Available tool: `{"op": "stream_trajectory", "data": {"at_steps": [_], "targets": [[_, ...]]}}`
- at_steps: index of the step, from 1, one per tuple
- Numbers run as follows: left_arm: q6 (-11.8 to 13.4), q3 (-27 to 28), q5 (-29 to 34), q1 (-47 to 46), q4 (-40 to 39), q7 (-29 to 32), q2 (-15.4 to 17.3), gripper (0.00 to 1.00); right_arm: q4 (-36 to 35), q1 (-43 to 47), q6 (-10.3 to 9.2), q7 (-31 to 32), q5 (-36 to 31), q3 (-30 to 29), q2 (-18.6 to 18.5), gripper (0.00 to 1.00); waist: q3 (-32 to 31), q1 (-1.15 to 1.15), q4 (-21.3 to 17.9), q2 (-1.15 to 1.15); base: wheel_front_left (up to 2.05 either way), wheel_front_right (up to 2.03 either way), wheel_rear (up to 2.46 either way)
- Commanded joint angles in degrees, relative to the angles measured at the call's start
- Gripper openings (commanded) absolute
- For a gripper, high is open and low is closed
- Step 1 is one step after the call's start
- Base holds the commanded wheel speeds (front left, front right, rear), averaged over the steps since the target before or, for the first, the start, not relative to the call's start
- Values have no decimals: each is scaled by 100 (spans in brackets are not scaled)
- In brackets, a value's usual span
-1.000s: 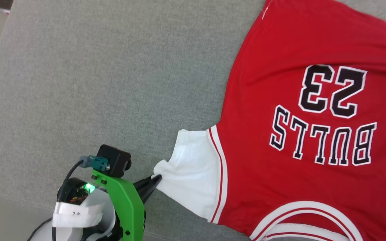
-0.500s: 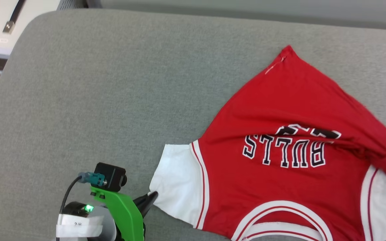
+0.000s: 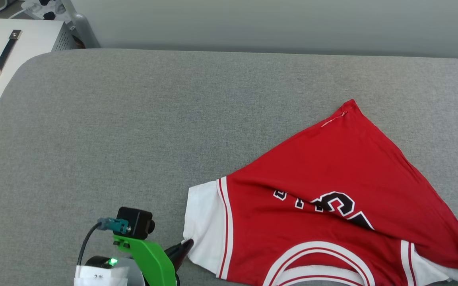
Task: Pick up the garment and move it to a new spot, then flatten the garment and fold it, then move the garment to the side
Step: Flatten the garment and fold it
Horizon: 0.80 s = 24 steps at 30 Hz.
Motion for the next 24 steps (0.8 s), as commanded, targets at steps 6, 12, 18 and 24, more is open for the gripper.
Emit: {"op": "stream_trajectory", "data": {"at_steps": [6, 12, 18, 24], "targets": [[-16, 24, -52, 2, 40, -42, -41, 0, -122, 117, -9, 245, -142, -39, 121, 9, 47, 0, 9, 0, 0, 0, 0], [14, 37, 29, -12, -24, -83, 19, 0, -599, 0, -9, 542, -81, 57, 15, 100, 128, 0, 57, 0, 0, 0, 0], [4, -13, 178, -187, -223, -80, 54, 0, -1676, -831, -9, 1266, -7, 301, -167, 100, 529, 0, 349, 0, 0, 0, 0], [14, -8, 255, -317, -353, -116, 40, 0, -1818, -1928, -9, 1824, -159, 570, -119, 100, 1031, 0, 645, 0, 0, 0, 0]]}}
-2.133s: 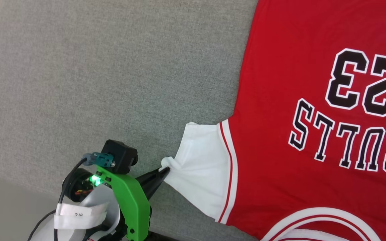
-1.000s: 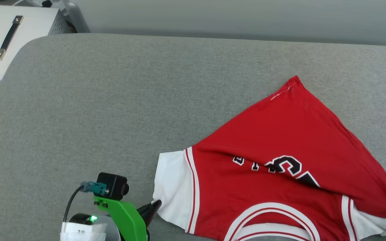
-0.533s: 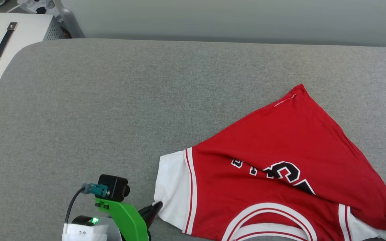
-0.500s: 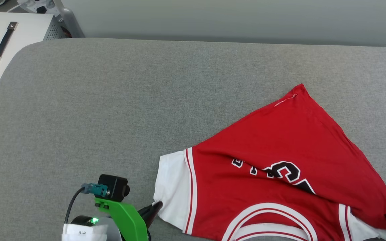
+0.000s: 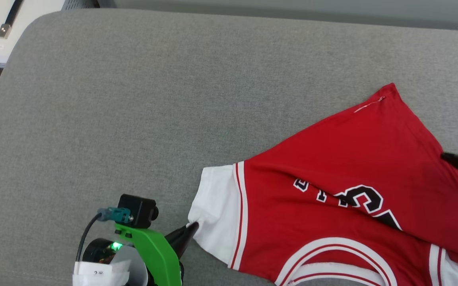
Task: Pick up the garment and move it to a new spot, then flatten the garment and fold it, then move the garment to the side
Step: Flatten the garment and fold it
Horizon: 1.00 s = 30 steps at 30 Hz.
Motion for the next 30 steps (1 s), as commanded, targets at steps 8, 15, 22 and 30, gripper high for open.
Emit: {"op": "stream_trajectory", "data": {"at_steps": [8, 15, 22, 30], "targets": [[-77, -34, 157, -352, -126, -127, -71, 0, 596, -1492, -5, 490, -535, 346, -3, 100, 985, 0, 664, 0, 0, 0, 0], [-127, -90, 196, -507, -118, -178, -168, 0, 1384, -2249, -5, 564, -935, 556, -115, 100, 1290, 0, 933, 0, 0, 0, 0], [-189, -147, 145, -568, -108, -223, -277, 0, 1867, -2530, -5, 510, -1126, 831, -248, 100, 1442, 0, 1087, 0, 0, 0, 0], [-199, -195, 189, -627, -12, -257, -313, 0, 2190, -2365, -5, 384, -1058, 1218, -408, 100, 1491, 0, 1197, 0, 0, 0, 0]]}}
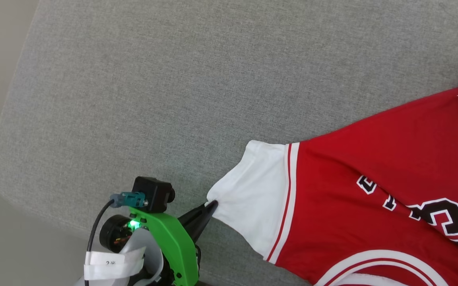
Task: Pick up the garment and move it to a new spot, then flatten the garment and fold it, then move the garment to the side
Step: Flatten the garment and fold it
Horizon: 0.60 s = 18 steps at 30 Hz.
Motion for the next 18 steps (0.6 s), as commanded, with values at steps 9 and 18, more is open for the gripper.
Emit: {"op": "stream_trajectory", "data": {"at_steps": [9, 18], "targets": [[-11, 6, -1, -99, 87, -19, -29, 0, 293, 384, -5, -350, 185, 402, -28, 0, -106, 0, 7, 0, 0, 0, 0], [89, 187, -23, -103, 53, -84, 73, 0, 402, 183, -5, -1279, 478, 473, -32, 0, -529, 0, -195, 0, 0, 0, 0]]}}
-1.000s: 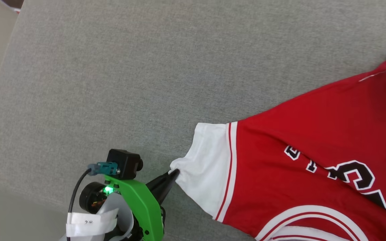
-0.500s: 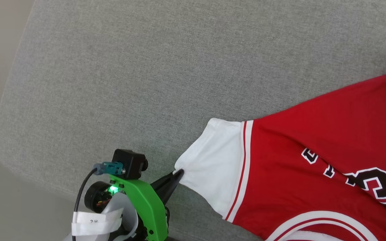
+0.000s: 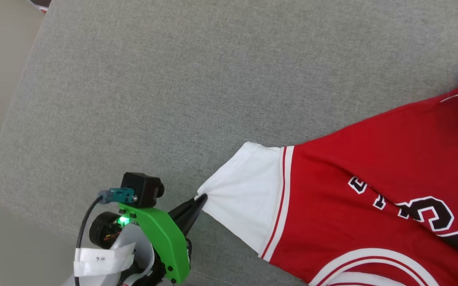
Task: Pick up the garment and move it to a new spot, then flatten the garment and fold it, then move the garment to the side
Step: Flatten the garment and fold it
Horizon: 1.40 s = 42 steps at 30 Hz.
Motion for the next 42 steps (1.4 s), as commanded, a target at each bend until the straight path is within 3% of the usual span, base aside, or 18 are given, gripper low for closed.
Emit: {"op": "stream_trajectory", "data": {"at_steps": [1, 9, 23, 35, 42], "targets": [[54, 56, -15, -95, -25, -35, 48, 0, 37, 74, -5, -136, 94, 68, 24, 0, -197, 0, -132, 0, 0, 0, 0], [240, 298, 7, -27, -170, -95, 227, 0, 22, 245, -5, -861, 469, 54, -60, 0, -802, 0, -461, 0, 0, 0, 0], [658, 1054, 242, -200, -832, -435, 596, 0, -832, 775, -5, -1807, 1112, -73, -417, 0, -1738, 0, -1169, 0, 0, 0, 0], [803, 1618, 447, -787, -1308, -851, 674, 0, -2024, 1841, -5, -2551, 1135, -1054, -385, 0, -2093, 0, -1591, 0, 0, 0, 0], [880, 1948, 567, -1239, -1562, -1055, 720, 0, -2606, 2016, -5, -2958, 1043, -1356, -209, 0, -2233, 0, -1814, 0, 0, 0, 0]]}}
